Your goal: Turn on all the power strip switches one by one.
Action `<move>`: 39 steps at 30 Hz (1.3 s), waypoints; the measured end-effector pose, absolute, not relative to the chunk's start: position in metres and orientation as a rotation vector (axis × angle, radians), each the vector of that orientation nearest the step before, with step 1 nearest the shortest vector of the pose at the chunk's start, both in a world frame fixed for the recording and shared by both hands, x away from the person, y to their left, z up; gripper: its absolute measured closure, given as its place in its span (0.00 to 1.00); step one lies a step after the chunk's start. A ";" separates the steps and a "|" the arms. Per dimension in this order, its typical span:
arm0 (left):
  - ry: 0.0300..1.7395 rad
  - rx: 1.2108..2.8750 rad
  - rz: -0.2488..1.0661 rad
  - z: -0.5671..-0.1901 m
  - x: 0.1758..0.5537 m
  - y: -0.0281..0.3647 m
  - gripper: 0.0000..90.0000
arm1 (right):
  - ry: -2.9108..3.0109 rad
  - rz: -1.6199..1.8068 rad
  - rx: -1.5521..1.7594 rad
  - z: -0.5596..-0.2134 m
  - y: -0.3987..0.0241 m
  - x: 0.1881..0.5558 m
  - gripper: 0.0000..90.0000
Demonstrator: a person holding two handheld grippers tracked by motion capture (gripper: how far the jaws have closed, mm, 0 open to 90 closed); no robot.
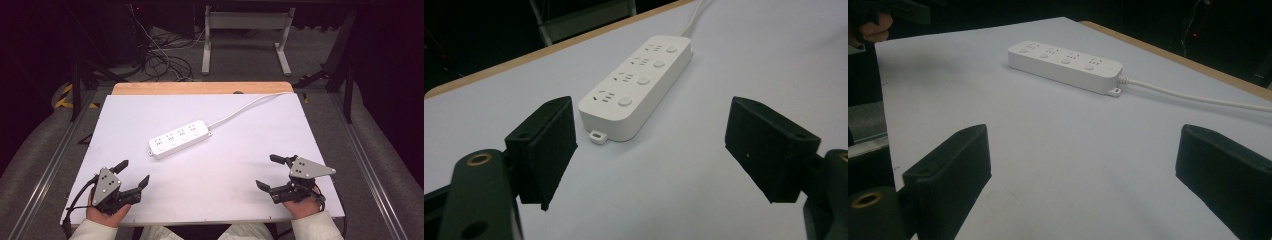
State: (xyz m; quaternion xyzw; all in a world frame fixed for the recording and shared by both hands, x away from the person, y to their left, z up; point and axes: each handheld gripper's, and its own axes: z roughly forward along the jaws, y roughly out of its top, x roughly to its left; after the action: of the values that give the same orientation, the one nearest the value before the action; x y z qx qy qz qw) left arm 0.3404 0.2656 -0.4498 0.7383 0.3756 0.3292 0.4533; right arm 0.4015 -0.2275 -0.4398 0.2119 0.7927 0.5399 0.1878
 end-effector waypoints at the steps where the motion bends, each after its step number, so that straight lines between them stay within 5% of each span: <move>1: 0.924 1.825 0.816 -0.450 0.340 0.265 0.23 | 2.230 1.519 0.596 -0.440 -0.227 0.401 0.09; 39: 0.906 1.896 0.700 -0.419 0.357 0.258 0.53 | 2.235 1.521 0.583 -0.440 -0.226 0.401 0.09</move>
State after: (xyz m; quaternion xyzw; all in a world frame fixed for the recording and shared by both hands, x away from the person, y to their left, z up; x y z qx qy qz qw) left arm 0.3570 0.2584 -0.4192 0.7658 0.3659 0.2827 0.4469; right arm 0.4007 -0.2265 -0.4398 0.2070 0.7939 0.5402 0.1872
